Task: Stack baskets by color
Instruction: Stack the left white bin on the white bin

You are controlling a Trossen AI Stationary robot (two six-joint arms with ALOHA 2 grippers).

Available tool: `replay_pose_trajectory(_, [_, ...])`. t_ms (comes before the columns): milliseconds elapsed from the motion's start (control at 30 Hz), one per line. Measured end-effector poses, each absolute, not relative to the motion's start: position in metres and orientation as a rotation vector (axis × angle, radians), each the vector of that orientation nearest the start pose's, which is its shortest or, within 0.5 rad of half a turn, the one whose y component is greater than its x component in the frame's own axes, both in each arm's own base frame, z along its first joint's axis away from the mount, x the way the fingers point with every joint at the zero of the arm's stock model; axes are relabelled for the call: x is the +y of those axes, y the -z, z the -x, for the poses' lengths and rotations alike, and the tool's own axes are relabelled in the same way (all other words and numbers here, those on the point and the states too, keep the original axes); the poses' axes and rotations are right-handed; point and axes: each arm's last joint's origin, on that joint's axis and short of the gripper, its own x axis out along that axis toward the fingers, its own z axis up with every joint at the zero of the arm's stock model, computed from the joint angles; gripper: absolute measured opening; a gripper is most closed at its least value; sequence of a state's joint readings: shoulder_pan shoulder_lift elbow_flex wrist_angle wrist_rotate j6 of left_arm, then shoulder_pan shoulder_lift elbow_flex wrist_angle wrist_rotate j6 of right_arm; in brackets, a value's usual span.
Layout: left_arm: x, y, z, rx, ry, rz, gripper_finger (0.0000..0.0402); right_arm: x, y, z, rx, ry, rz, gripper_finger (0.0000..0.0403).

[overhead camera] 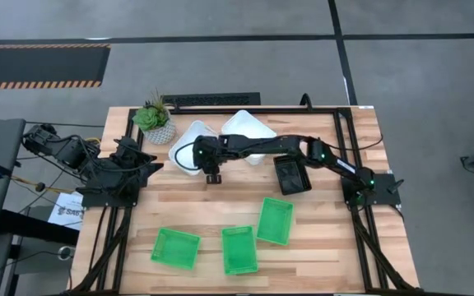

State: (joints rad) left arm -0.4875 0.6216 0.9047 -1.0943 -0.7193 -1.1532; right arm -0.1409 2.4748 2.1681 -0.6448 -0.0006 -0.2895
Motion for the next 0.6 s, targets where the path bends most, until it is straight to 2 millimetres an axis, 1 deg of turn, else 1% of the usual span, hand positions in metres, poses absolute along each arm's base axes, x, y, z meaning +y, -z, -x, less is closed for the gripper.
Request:
replay_pose_trajectory(133, [-0.023, -0.318, -0.084, 0.446, -0.553, 0.644, 0.0224, -0.052, -0.173, -0.535, 0.932, -0.03, 0.188, 0.0175])
replay_pose_trajectory(200, [-0.023, -0.318, -0.085, 0.446, -0.553, 0.644, 0.0224, -0.037, -0.174, -0.538, 0.904, -0.053, 0.202, 0.0175])
replay_pose_trajectory(300, [-0.023, -0.318, -0.085, 0.446, -0.553, 0.644, 0.0224, -0.017, -0.178, -0.543, 0.842, -0.093, 0.244, 0.0175])
replay_pose_trajectory(400, [-0.023, -0.318, -0.085, 0.446, -0.553, 0.645, 0.0224, -0.004, -0.179, -0.545, 0.814, -0.13, 0.317, 0.0175])
replay_pose_trajectory(467, [-0.023, -0.318, -0.085, 0.446, -0.553, 0.645, 0.0224, -0.004, -0.182, -0.545, 0.812, -0.113, 0.348, 0.0175])
replay_pose_trajectory(600, [-0.023, -0.318, -0.085, 0.444, -0.555, 0.653, 0.0224, -0.023, -0.183, -0.542, 0.84, -0.073, 0.344, 0.0175])
